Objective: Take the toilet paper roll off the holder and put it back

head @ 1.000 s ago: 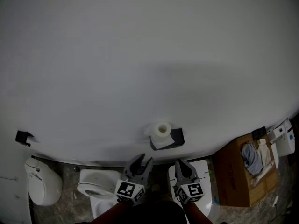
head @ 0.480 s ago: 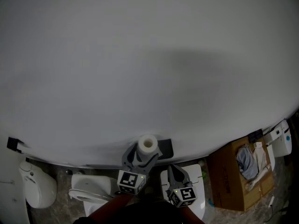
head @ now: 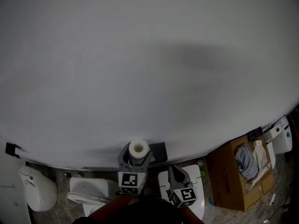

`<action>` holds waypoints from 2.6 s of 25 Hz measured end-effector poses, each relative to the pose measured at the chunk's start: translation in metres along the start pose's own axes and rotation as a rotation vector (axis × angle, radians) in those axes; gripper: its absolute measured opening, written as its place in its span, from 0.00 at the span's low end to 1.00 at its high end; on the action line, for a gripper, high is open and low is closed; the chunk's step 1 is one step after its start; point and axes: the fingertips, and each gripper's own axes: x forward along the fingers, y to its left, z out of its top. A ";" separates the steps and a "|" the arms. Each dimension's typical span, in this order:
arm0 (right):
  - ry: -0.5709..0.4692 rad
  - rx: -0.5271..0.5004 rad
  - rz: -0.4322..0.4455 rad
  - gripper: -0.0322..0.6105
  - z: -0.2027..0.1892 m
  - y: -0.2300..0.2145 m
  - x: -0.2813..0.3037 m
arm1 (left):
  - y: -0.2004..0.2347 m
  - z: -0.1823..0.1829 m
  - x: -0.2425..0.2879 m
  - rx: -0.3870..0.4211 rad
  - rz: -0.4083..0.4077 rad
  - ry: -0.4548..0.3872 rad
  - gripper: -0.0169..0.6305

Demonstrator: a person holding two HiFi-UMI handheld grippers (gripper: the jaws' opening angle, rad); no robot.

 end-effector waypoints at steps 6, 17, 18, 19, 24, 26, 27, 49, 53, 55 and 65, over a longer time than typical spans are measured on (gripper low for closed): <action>0.001 -0.003 0.017 0.05 0.002 0.001 0.002 | -0.001 0.000 -0.009 -0.016 -0.025 -0.037 0.59; -0.051 -0.042 0.081 0.05 0.011 0.066 -0.031 | 0.012 0.072 -0.107 -0.036 -0.019 -0.152 0.59; -0.053 -0.042 0.083 0.05 0.011 0.073 -0.037 | 0.013 0.078 -0.122 -0.032 -0.016 -0.163 0.59; -0.052 -0.043 0.085 0.05 0.010 0.079 -0.043 | 0.014 0.086 -0.137 -0.018 -0.009 -0.175 0.59; -0.044 -0.027 0.090 0.05 0.006 0.109 -0.075 | 0.025 0.098 -0.215 0.012 0.056 -0.205 0.59; -0.052 0.007 0.107 0.05 0.011 0.126 -0.087 | 0.028 0.090 -0.245 0.026 0.092 -0.197 0.59; -0.055 0.009 0.115 0.05 0.013 0.135 -0.092 | 0.030 0.084 -0.258 0.024 0.106 -0.187 0.59; -0.023 -0.187 0.073 0.05 0.032 0.190 -0.131 | 0.068 -0.004 -0.374 -0.107 0.237 -0.099 0.59; -0.019 -0.185 0.051 0.05 0.033 0.174 -0.125 | 0.062 0.016 -0.343 -0.109 0.198 -0.129 0.59; -0.023 -0.185 0.035 0.05 0.036 0.164 -0.121 | 0.058 0.029 -0.324 -0.097 0.177 -0.148 0.59; -0.048 -0.202 -0.050 0.05 0.063 0.119 -0.084 | 0.027 0.080 -0.202 -0.033 0.003 -0.192 0.59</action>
